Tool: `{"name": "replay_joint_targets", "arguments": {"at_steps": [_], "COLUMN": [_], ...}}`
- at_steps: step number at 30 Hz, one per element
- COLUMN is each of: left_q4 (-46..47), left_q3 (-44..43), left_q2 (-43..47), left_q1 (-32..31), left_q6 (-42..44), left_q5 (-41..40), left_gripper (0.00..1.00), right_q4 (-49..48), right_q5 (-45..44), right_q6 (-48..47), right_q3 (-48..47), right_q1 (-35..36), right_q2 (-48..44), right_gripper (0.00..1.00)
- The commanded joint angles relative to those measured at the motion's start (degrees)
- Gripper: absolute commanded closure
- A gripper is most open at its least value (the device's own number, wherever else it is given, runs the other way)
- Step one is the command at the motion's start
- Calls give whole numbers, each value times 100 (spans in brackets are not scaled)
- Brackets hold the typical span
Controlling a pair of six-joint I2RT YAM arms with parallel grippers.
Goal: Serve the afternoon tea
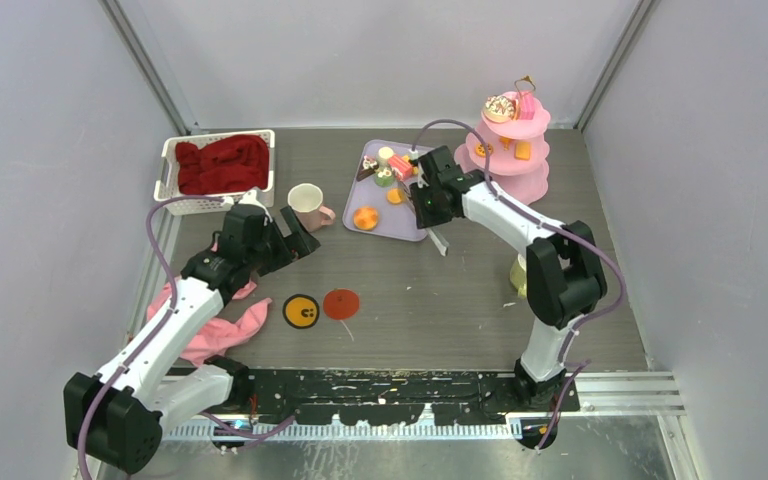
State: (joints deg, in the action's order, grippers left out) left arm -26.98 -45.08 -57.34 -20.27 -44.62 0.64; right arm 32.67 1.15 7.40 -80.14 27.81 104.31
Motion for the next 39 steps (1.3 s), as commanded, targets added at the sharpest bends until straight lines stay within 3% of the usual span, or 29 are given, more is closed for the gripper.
{"name": "replay_joint_targets", "arguments": {"at_steps": [1, 7, 16, 31, 39], "left_q4": [193, 252, 373, 316, 298], "left_q3": [-17, -61, -86, -86, -73], "left_q2": [-45, -103, -305, -225, -262], "left_q1": [23, 18, 21, 21, 15], "left_q6": [-13, -12, -28, -3, 24], "left_q5": [48, 79, 184, 73, 32], "left_gripper": [7, 7, 7, 7, 7], "right_q4": [-33, -237, -423, -631, -632], "right_q5": [-127, -221, -598, -1289, -1175], "right_q6": [-64, 140, 245, 297, 183], "right_q3": [79, 353, 1225, 971, 601], "right_q1": [22, 22, 343, 576, 576], "right_q2": [-762, -1381, -1660, -948, -641], "right_gripper": [97, 91, 62, 55, 54]}}
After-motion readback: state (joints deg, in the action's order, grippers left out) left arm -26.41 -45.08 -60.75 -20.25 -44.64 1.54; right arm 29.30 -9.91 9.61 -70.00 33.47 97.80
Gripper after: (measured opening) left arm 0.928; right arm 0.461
